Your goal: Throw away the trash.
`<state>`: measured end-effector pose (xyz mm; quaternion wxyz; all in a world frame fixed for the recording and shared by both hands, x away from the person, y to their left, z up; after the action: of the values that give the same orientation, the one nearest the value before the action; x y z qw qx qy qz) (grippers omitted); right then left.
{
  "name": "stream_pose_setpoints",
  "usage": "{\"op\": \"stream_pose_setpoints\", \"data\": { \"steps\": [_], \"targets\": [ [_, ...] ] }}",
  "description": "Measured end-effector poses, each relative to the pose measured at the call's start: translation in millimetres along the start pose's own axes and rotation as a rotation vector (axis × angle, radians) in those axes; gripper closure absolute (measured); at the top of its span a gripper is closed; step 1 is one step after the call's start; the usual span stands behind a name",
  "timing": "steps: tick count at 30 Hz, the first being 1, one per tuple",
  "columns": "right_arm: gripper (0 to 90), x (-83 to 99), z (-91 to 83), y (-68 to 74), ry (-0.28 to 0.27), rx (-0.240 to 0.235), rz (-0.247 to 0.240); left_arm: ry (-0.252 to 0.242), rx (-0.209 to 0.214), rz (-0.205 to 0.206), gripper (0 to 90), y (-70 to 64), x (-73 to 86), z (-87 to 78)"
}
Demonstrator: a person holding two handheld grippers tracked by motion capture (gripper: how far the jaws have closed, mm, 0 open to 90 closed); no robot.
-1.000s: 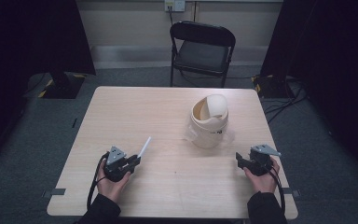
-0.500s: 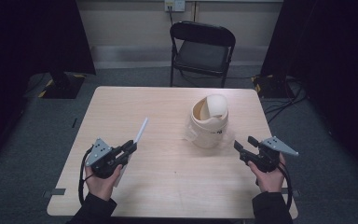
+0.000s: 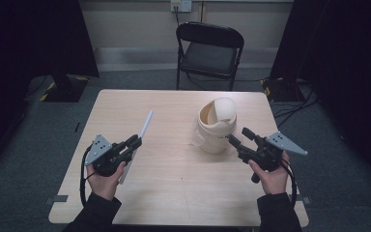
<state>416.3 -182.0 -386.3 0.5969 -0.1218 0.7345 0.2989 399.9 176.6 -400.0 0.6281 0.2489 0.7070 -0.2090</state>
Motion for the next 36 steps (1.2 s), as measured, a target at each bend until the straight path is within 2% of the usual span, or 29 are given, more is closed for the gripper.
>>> {"op": "stream_pose_setpoints", "data": {
  "steps": [3,4,5,10,11,12,14,15,16,19,23,24,25,26,27,28,30,33,36],
  "targets": [
    [37.1,-7.8,5.8,14.5,-0.001,-0.043,-0.013,-0.01,0.007,0.014,78.7,-2.1,-4.5,2.5],
    [37.9,-12.3,9.2,22.6,-0.009,-0.071,-0.007,-0.023,0.01,0.015,78.8,-3.7,-8.2,4.5],
    [37.9,-12.3,9.2,22.6,-0.009,-0.071,-0.007,-0.023,0.01,0.015,78.7,-3.7,-8.2,4.5],
    [41.2,-24.2,23.4,42.1,-0.01,-0.129,-0.017,-0.064,0.049,0.035,78.8,-14.0,-17.7,10.8],
    [41.2,-24.2,23.4,42.1,-0.01,-0.129,-0.017,-0.064,0.049,0.035,78.8,-14.0,-17.7,10.8],
    [44.2,-27.4,29.7,49.6,-0.007,-0.149,-0.018,-0.073,0.053,0.022,78.8,-16.6,-18.6,11.9],
    [45.1,-29.9,36.5,57.5,-0.013,-0.178,-0.003,-0.077,0.071,0.031,78.8,-22.3,-19.6,12.0],
    [45.1,-29.9,36.5,57.5,-0.013,-0.178,-0.003,-0.077,0.071,0.031,78.8,-22.3,-19.6,12.0],
    [45.1,-30.6,43.4,64.2,-0.011,-0.202,0.015,-0.081,0.073,0.034,78.8,-23.8,-20.3,11.7],
    [45.4,-30.3,50.9,68.6,-0.008,-0.198,0.005,-0.092,0.084,0.042,78.8,-27.5,-22.2,9.7],
    [47.1,-31.5,61.0,77.6,-0.014,-0.234,0.031,-0.103,0.096,0.043,78.8,-32.0,-24.5,10.1],
    [47.2,-31.7,66.2,84.9,-0.014,-0.275,0.061,-0.1,0.101,0.044,78.8,-34.0,-24.4,11.1],
    [47.2,-31.7,66.2,84.9,-0.014,-0.275,0.061,-0.097,0.107,0.053,78.8,-35.3,-23.9,12.0],
    [48.5,-31.5,69.9,91.5,-0.009,-0.305,0.078,-0.092,0.122,0.064,78.8,-40.0,-23.1,14.9],
    [48.5,-31.5,69.9,91.5,-0.009,-0.305,0.078,-0.092,0.122,0.064,78.8,-40.0,-23.1,14.9],
    [49.8,-31.7,72.5,98.1,-0.005,-0.335,0.092,-0.09,0.137,0.069,78.8,-45.4,-23.4,18.5],
    [50.0,-31.7,73.7,100.4,-0.004,-0.346,0.097,-0.097,0.142,0.067,78.8,-48.5,-24.2,20.0],
    [53.4,-29.4,79.8,108.9,0.017,-0.382,0.127,-0.116,0.16,0.098,78.9,-60.1,-30.2,22.9],
    [54.3,-27.7,82.6,111.5,0.025,-0.391,0.133,-0.117,0.169,0.114,78.9,-65.6,-32.8,24.9]
  ]
}}
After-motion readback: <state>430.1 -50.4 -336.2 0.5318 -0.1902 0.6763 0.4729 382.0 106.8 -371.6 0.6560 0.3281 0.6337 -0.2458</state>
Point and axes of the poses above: each handheld gripper's, and its own axes: z roughly forward along the jaws, x roughly out of its underside, y roughly to its left, the point moved 7 cm from there along z, roughly forward along the jaws, and after that the axes turned 6 degrees about z, right-handed, at the moved point
